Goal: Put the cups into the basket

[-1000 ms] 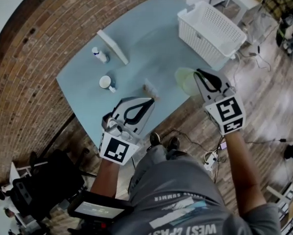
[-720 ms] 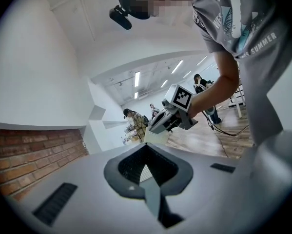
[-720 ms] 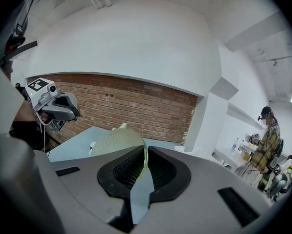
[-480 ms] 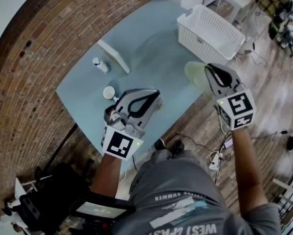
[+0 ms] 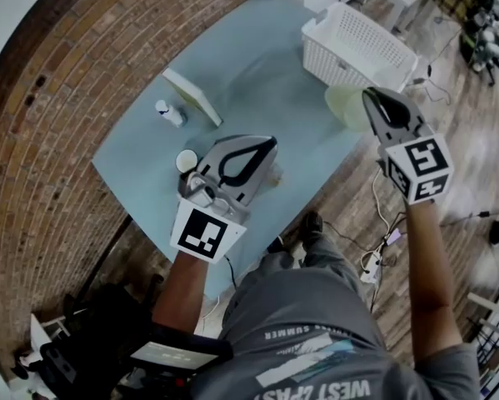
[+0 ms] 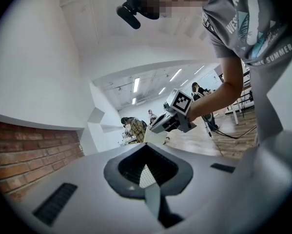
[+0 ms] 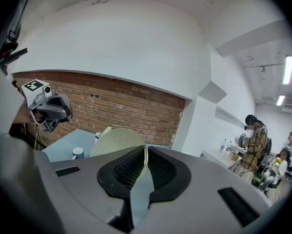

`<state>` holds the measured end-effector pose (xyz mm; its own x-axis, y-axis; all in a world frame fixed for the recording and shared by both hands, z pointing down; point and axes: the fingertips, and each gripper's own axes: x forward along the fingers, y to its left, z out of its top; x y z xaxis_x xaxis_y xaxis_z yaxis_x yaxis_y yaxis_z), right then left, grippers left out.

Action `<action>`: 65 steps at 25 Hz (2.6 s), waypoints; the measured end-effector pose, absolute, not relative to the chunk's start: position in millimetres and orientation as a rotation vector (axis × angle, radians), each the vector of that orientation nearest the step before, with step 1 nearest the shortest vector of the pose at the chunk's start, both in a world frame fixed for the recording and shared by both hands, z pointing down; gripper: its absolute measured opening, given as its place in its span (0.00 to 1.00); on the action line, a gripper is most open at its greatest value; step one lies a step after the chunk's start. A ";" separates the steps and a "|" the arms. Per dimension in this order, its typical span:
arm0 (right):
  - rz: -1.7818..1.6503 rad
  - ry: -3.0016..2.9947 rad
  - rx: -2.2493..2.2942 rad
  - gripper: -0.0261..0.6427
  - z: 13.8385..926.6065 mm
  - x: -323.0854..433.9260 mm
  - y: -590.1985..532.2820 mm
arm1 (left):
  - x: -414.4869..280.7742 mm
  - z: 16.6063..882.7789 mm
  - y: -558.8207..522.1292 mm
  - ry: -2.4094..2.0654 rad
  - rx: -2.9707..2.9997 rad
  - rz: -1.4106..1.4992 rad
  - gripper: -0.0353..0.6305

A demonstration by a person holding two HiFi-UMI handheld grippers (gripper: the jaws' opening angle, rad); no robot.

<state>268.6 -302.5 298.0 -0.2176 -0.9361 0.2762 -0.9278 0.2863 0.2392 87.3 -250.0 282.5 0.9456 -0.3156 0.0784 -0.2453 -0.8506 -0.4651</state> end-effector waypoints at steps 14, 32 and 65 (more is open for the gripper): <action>-0.006 -2.244 1.662 0.09 299.4 350.9 -360.7 | 153.5 280.2 -291.2 0.474 -2.629 -0.261 0.05; 0.093 -2.277 1.597 0.09 342.3 441.9 -443.3 | 229.3 296.6 -327.3 0.565 -2.646 -0.339 0.05; 0.501 -2.201 1.471 0.09 488.0 498.0 -583.2 | 271.6 341.4 -386.2 0.555 -2.740 -0.499 0.05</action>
<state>498.0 -583.2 488.0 -0.3346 -0.7676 0.5466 -0.9286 0.3672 -0.0528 271.6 -386.2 341.4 0.8651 -0.4207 0.2731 -0.3162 -0.8802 -0.3540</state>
